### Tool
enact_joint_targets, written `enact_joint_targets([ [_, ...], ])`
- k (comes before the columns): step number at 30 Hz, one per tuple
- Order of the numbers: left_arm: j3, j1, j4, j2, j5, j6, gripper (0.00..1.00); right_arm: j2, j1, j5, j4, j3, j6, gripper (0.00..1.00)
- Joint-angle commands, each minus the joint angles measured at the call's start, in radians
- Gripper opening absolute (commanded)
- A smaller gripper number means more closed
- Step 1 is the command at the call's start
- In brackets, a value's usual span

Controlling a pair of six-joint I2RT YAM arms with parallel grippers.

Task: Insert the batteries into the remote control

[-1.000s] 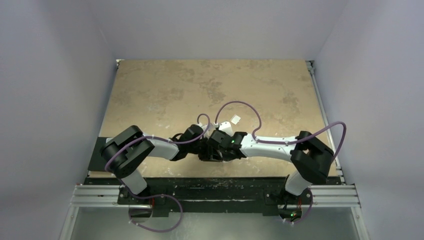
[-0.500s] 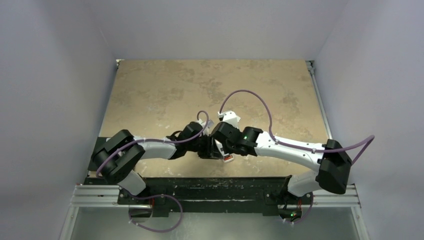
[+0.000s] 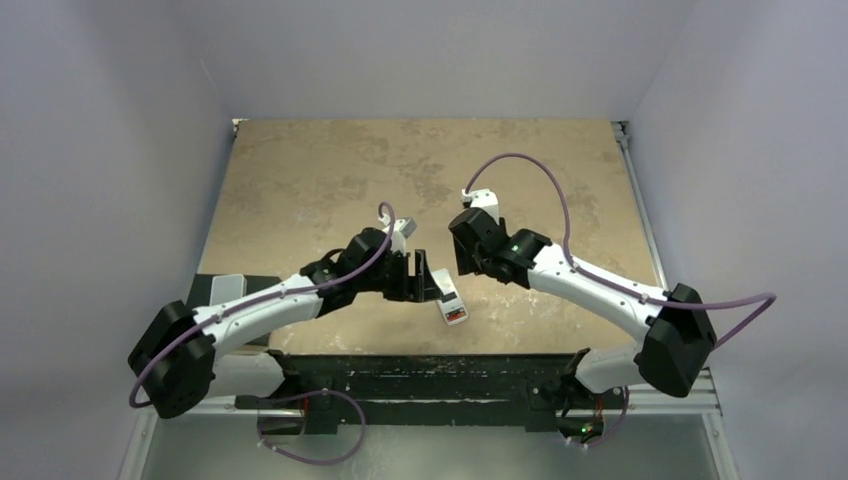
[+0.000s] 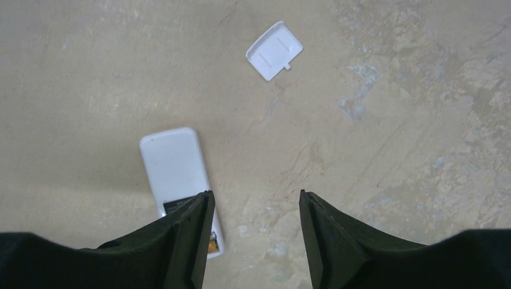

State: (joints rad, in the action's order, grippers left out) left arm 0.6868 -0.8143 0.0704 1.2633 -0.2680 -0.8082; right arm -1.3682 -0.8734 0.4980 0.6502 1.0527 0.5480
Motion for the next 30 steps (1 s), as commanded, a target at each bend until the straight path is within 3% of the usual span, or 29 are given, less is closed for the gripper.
enact_joint_targets([
  [1, 0.072, -0.003, 0.181, -0.089, 0.108, 0.089, 0.71, -0.025, 0.058, -0.068, -0.104, 0.044, -0.068, 0.62],
  [12, 0.141, -0.002, 0.402, -0.249, 0.312, 0.179, 0.93, -0.18, 0.161, -0.17, -0.222, 0.116, 0.028, 0.68],
  [18, 0.144, -0.002, 0.445, -0.32, 0.348, 0.228, 0.94, -0.292, 0.19, -0.139, -0.253, 0.161, 0.128, 0.64],
  [30, 0.057, -0.002, 0.387, -0.432, 0.244, 0.241, 0.95, -0.466, 0.212, 0.047, -0.161, 0.28, 0.38, 0.52],
])
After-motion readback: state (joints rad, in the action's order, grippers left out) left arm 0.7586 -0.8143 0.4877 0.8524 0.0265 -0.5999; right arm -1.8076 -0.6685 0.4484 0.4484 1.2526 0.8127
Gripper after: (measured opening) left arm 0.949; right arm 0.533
